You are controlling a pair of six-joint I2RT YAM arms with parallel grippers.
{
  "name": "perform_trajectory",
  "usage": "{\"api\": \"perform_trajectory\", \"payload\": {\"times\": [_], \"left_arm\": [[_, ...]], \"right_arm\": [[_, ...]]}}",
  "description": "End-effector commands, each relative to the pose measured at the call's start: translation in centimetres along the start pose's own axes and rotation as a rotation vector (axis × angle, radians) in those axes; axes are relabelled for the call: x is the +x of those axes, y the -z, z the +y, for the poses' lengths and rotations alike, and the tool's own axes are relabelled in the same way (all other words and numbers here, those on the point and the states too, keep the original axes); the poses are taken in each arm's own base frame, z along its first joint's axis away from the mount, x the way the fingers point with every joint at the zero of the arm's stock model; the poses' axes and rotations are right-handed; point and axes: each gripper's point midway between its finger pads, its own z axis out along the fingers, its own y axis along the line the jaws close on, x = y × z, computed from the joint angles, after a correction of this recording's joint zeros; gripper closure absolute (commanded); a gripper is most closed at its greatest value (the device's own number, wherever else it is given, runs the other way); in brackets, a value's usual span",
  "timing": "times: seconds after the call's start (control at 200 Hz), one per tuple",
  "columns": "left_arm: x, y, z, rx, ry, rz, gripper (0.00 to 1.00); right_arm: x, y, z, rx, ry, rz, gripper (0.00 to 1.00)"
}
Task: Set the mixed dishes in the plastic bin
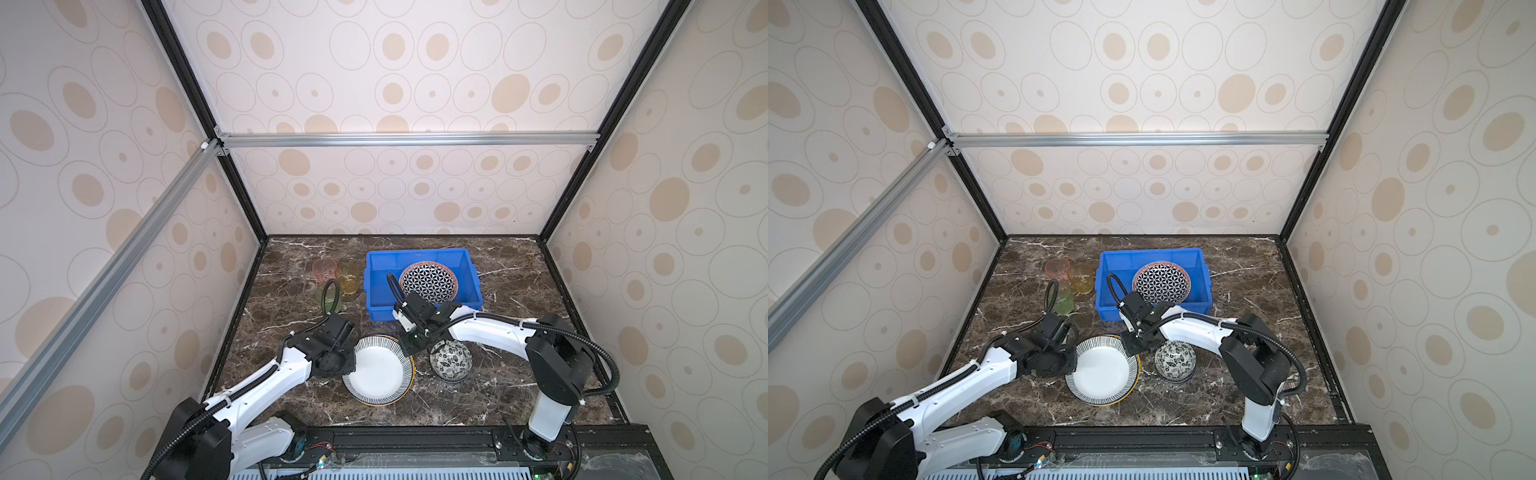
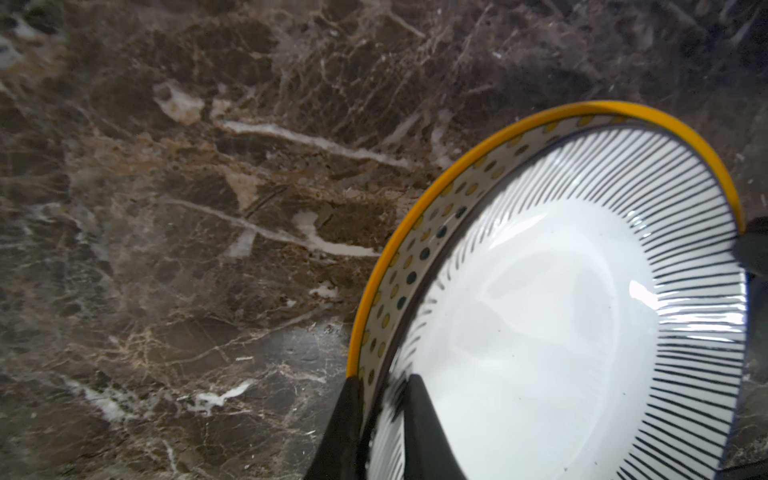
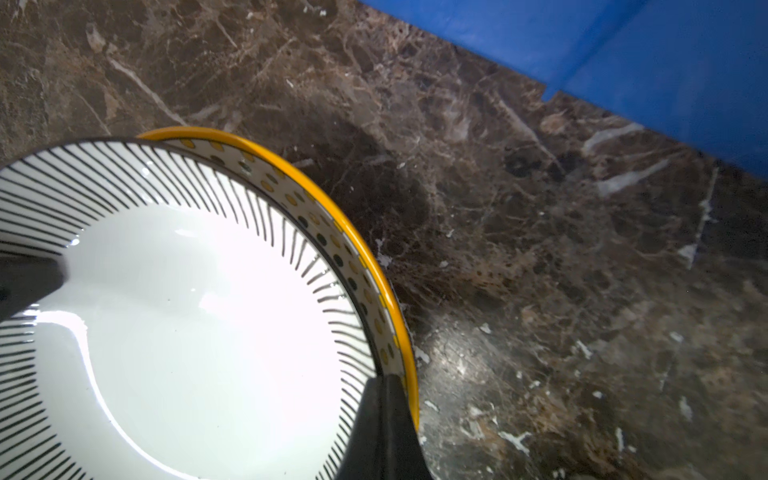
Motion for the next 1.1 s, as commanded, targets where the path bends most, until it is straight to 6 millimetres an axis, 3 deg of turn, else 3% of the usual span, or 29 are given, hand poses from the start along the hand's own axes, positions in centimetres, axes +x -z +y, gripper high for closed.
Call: {"api": "perform_trajectory", "payload": {"times": [0.0,0.49,1.096], "left_arm": [[-0.1,0.3,1.2,-0.074,0.004,-0.013,1.00],[-1.5,2.2,1.3,-0.086,-0.015,-0.080,1.00],[-3.0,5.6,0.2,-0.026,-0.041,-0.177,1.00]], "right_arm": [[2.4,-0.5,-0.5,0.022,0.001,0.095,0.95],[-0.5,3.4,0.4,0.033,0.011,-0.014,0.74],[-2.8,9.7,-0.5,0.130,0.033,-0.183,0.69]]}}
